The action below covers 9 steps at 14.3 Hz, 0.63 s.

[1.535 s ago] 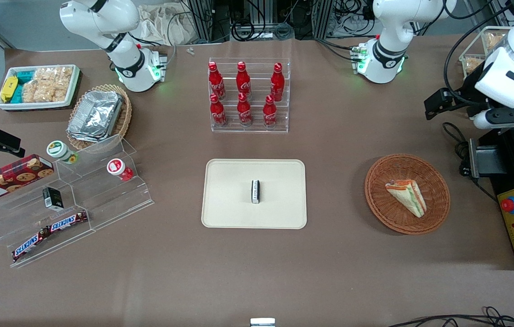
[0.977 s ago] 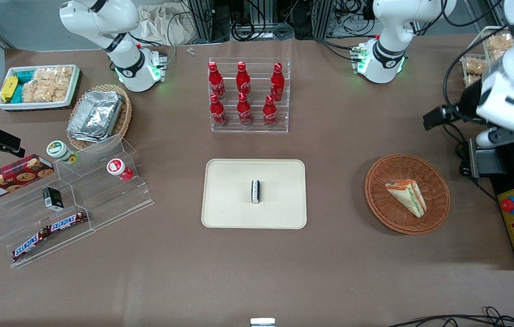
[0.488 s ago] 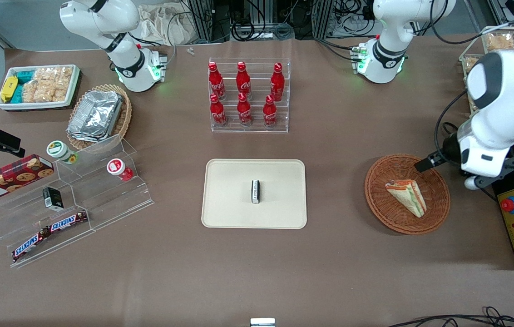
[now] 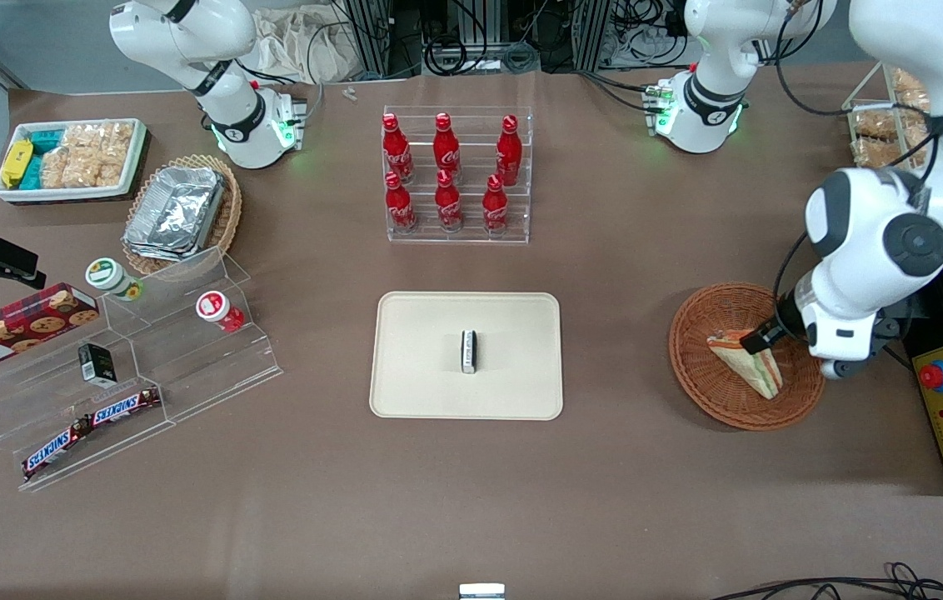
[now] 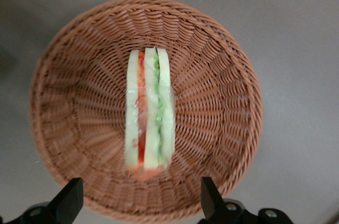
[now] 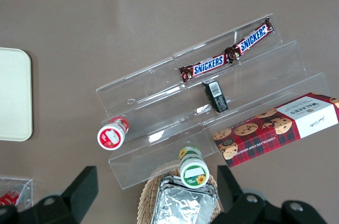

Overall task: Place sandwich from basket to tray
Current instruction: 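Lower the open left gripper around the sandwich and close it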

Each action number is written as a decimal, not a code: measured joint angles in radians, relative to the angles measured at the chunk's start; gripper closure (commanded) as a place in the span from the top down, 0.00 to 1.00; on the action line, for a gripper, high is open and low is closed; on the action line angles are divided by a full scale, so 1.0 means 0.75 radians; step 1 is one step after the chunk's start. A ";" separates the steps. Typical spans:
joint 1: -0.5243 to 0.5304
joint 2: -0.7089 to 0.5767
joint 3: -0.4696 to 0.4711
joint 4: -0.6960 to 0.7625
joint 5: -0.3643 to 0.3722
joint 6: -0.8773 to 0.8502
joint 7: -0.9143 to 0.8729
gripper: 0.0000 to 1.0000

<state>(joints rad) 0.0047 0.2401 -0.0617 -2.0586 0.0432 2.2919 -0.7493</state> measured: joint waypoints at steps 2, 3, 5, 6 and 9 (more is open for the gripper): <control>0.000 0.068 0.001 0.000 0.000 0.066 -0.014 1.00; 0.000 0.097 0.001 0.000 0.000 0.094 -0.021 0.98; 0.001 0.149 0.002 0.000 0.001 0.138 -0.037 0.67; 0.001 0.172 0.004 0.000 0.001 0.158 -0.044 0.47; 0.001 0.215 0.025 0.000 0.004 0.207 -0.049 0.00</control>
<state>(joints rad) 0.0058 0.4013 -0.0426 -2.0583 0.0460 2.4473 -0.7857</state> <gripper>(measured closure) 0.330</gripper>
